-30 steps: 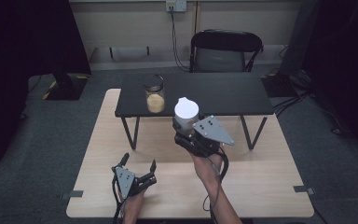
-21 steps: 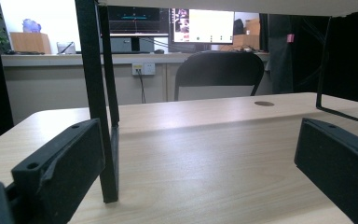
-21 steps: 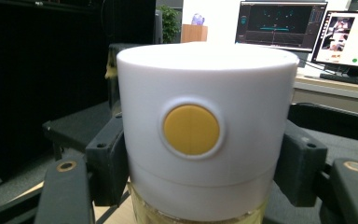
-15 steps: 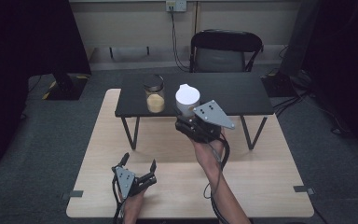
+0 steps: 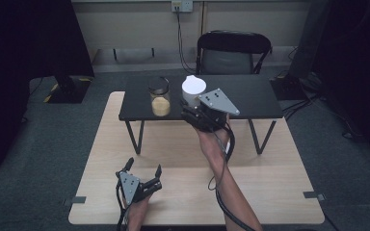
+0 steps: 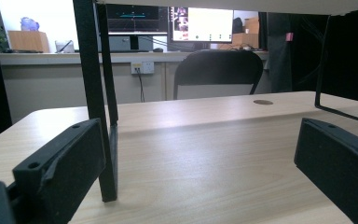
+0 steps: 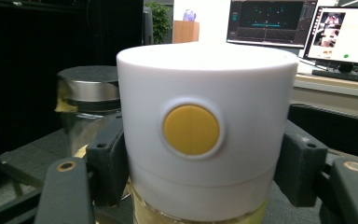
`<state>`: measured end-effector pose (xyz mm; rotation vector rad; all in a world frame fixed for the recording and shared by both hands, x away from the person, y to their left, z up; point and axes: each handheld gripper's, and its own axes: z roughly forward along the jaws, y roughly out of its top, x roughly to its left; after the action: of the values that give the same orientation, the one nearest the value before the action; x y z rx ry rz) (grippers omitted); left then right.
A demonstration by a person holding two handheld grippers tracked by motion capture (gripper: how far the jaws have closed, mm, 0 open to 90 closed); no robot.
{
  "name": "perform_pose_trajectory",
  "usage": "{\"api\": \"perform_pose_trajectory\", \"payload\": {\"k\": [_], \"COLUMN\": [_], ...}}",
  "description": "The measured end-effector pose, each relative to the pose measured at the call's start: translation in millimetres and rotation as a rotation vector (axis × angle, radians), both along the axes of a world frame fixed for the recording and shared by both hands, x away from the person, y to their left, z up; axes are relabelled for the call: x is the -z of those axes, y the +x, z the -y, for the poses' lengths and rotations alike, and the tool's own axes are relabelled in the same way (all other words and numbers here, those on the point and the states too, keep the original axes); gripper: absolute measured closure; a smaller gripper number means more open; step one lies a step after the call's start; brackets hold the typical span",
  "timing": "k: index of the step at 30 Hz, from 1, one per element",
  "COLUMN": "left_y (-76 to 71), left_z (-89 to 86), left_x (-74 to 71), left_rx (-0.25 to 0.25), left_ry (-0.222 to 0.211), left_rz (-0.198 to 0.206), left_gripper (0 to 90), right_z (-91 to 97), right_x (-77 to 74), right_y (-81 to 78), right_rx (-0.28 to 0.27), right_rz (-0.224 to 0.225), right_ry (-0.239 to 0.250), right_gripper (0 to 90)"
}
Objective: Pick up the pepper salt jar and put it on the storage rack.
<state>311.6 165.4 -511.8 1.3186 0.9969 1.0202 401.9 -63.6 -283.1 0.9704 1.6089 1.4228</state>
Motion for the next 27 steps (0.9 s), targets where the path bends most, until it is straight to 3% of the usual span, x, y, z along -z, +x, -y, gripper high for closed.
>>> {"api": "perform_pose_trajectory", "payload": {"k": [16, 27], "left_y": [0.1, 0.0], "left_z": [-0.3, -0.3], "left_x": [0.0, 0.0], "left_rx": [-0.001, -0.002], "left_ry": [-0.004, -0.004], "left_rz": [-0.002, -0.002], "left_gripper": [1.2, 1.2], "right_z": [-5.7, -2.7], "right_x": [-3.5, 1.7], "right_y": [33.9, 41.3], "right_rx": [0.018, 0.026], "right_rz": [-0.024, -0.045], "right_ry": [-0.001, 0.039], "right_gripper": [30.2, 30.1]}}
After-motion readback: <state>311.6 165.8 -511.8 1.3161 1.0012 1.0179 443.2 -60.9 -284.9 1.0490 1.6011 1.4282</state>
